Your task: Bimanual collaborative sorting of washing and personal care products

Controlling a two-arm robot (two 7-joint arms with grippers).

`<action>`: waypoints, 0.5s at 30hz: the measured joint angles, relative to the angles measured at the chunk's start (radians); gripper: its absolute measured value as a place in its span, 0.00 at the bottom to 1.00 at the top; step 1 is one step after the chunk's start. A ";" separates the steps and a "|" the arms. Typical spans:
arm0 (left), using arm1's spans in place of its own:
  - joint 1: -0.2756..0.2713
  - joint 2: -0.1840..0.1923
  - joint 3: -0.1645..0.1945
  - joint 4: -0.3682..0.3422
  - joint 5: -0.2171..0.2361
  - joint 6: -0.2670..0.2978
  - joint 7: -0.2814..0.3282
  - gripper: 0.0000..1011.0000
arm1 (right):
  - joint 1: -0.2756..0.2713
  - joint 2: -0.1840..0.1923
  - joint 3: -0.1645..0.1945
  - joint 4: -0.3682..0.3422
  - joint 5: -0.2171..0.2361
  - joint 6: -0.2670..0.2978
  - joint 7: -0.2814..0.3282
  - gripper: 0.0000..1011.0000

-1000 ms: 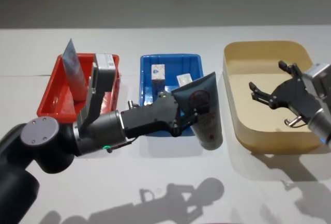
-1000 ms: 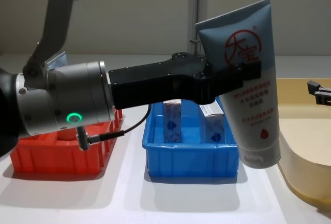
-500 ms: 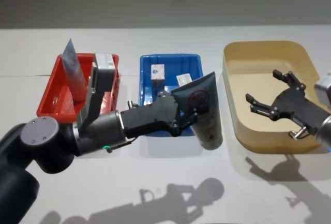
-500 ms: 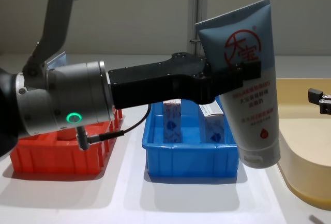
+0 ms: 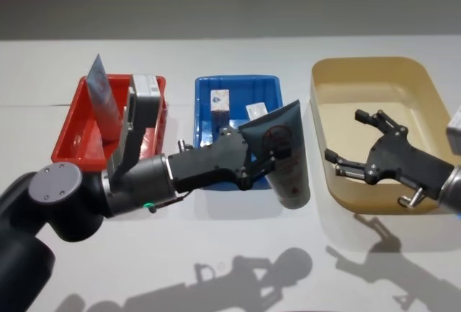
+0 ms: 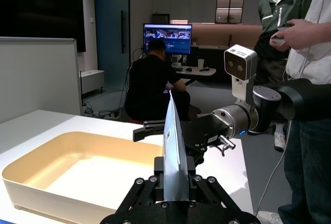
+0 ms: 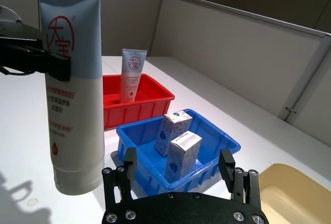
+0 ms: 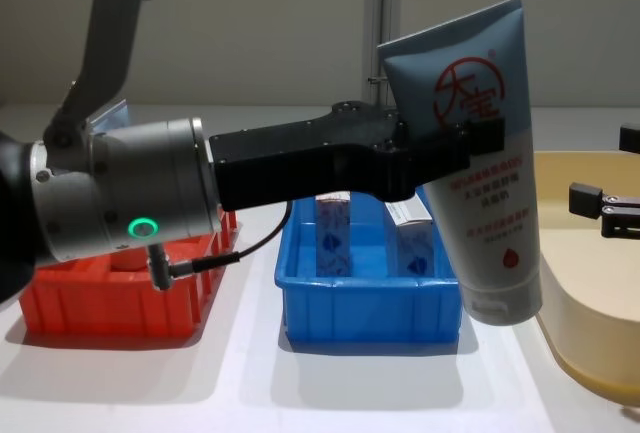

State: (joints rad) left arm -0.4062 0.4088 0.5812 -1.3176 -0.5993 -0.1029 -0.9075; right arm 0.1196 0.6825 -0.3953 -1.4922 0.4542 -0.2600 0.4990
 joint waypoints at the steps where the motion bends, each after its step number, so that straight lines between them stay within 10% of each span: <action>1: 0.000 0.000 0.000 0.000 0.000 0.000 0.000 0.22 | 0.000 0.001 0.000 -0.001 0.005 0.000 0.012 0.99; 15: 0.000 0.000 0.000 0.000 0.000 0.000 0.000 0.22 | 0.003 0.008 0.008 -0.004 0.073 0.001 0.179 0.99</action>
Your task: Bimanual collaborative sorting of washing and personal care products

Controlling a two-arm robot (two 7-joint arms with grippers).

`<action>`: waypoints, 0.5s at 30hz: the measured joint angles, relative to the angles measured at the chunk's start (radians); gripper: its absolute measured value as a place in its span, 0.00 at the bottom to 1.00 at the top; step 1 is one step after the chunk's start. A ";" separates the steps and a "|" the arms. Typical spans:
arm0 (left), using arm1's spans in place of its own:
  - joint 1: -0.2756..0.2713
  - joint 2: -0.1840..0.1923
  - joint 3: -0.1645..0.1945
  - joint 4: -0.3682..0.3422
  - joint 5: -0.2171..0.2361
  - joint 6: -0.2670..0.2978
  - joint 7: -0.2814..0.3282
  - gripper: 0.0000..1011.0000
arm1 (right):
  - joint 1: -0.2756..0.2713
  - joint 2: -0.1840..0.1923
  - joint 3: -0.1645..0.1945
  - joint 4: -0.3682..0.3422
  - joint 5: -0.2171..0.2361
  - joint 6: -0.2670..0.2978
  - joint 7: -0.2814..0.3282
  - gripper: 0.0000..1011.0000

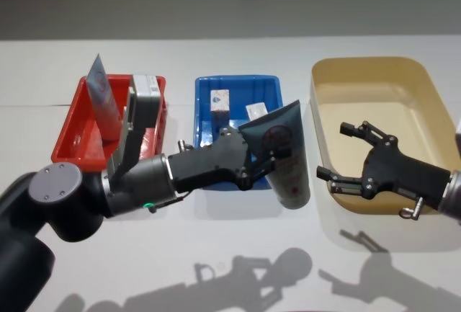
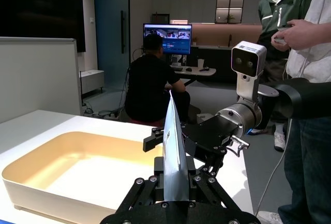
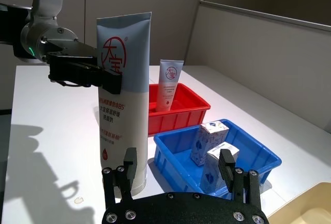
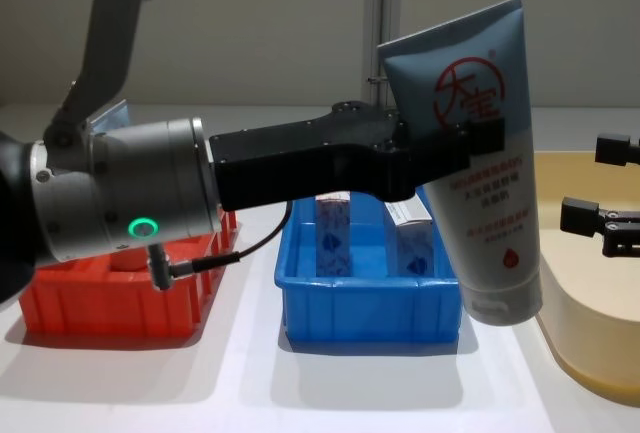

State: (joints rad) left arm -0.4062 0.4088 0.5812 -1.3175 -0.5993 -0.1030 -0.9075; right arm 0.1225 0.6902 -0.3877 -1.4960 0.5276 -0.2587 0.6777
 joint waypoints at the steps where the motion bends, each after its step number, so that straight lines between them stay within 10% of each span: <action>1: 0.000 0.000 0.000 0.000 0.000 0.000 0.000 0.22 | 0.006 -0.003 -0.001 0.006 0.002 0.002 0.018 0.99; 15: 0.000 0.000 0.000 0.000 0.000 0.000 0.000 0.22 | 0.078 -0.050 -0.052 0.071 0.008 0.011 0.148 0.99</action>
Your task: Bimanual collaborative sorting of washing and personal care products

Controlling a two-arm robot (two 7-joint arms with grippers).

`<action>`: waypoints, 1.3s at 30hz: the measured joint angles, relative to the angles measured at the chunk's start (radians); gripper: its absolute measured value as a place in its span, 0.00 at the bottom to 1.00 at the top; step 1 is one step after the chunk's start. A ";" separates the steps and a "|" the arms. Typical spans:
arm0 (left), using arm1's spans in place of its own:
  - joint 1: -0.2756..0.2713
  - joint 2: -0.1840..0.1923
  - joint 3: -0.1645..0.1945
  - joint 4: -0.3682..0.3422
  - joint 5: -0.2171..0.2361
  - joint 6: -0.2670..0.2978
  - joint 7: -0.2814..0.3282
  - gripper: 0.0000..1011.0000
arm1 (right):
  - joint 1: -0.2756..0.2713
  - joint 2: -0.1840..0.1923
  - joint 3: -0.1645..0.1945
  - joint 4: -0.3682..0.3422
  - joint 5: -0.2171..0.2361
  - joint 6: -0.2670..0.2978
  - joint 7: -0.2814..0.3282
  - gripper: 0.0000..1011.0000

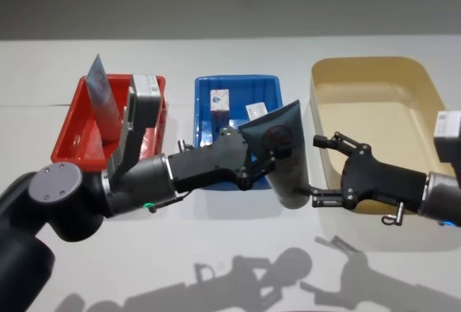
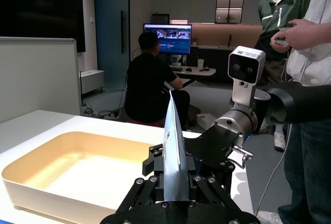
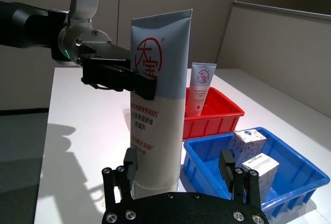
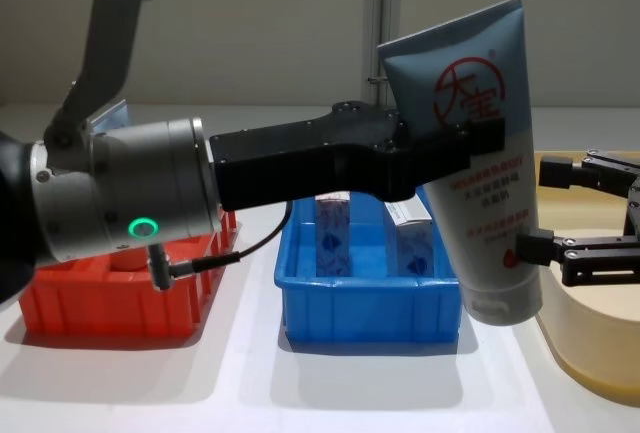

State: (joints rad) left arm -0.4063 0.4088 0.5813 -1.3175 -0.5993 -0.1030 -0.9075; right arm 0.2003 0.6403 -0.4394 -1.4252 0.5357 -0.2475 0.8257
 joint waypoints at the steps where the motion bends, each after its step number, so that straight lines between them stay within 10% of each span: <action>1: 0.000 0.000 0.000 0.000 0.000 0.000 0.000 0.22 | 0.003 -0.002 -0.003 0.003 0.000 -0.001 0.003 0.99; 39: 0.000 0.000 0.000 0.000 0.000 0.000 0.000 0.22 | 0.159 -0.134 -0.122 0.179 -0.007 -0.028 0.073 0.99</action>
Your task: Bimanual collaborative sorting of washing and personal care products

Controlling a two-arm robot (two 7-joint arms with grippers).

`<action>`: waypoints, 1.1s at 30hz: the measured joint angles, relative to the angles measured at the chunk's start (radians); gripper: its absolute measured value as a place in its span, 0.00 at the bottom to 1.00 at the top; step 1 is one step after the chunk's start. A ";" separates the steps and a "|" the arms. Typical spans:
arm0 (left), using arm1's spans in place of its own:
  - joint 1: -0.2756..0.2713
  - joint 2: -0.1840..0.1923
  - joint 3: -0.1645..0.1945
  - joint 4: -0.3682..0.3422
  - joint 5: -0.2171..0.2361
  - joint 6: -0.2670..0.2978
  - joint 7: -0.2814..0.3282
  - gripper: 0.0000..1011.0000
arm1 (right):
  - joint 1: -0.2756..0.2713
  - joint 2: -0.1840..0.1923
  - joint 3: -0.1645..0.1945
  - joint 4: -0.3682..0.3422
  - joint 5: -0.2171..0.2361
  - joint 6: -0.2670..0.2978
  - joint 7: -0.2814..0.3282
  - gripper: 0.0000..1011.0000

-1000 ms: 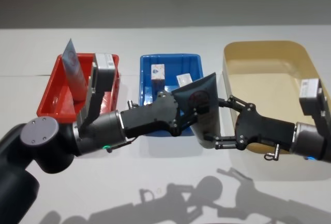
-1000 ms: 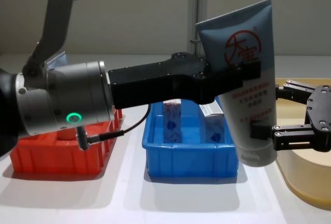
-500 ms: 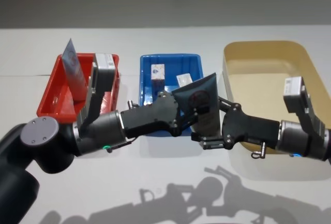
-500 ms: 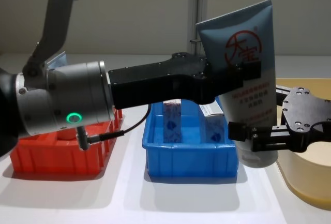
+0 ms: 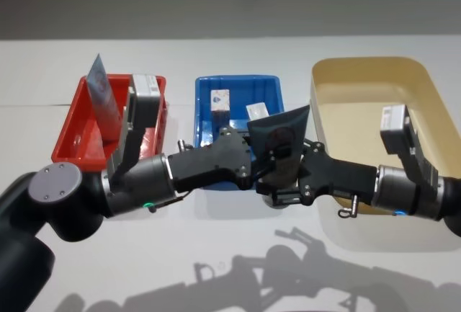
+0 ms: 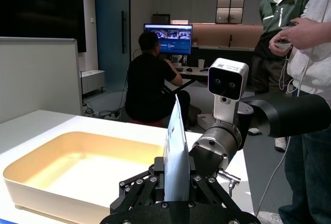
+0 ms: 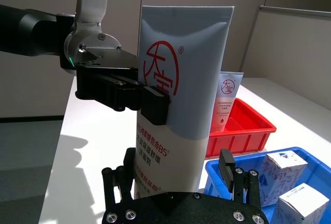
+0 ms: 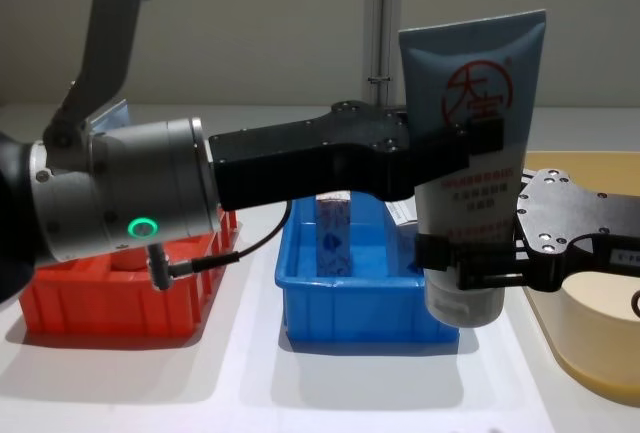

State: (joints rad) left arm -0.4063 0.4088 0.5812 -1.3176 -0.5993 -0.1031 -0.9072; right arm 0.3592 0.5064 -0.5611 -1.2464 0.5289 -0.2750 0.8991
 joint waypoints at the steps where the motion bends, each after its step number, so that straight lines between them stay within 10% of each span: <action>1: 0.000 0.000 0.000 0.000 0.000 0.000 0.000 0.22 | 0.000 0.000 0.000 0.000 0.000 0.000 0.000 0.99; 33: 0.000 0.000 0.000 0.000 0.000 0.000 0.000 0.22 | -0.004 0.004 0.002 -0.006 0.000 0.002 -0.001 0.62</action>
State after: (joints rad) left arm -0.4063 0.4088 0.5812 -1.3176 -0.5996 -0.1033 -0.9075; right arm 0.3551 0.5108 -0.5589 -1.2523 0.5293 -0.2731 0.8981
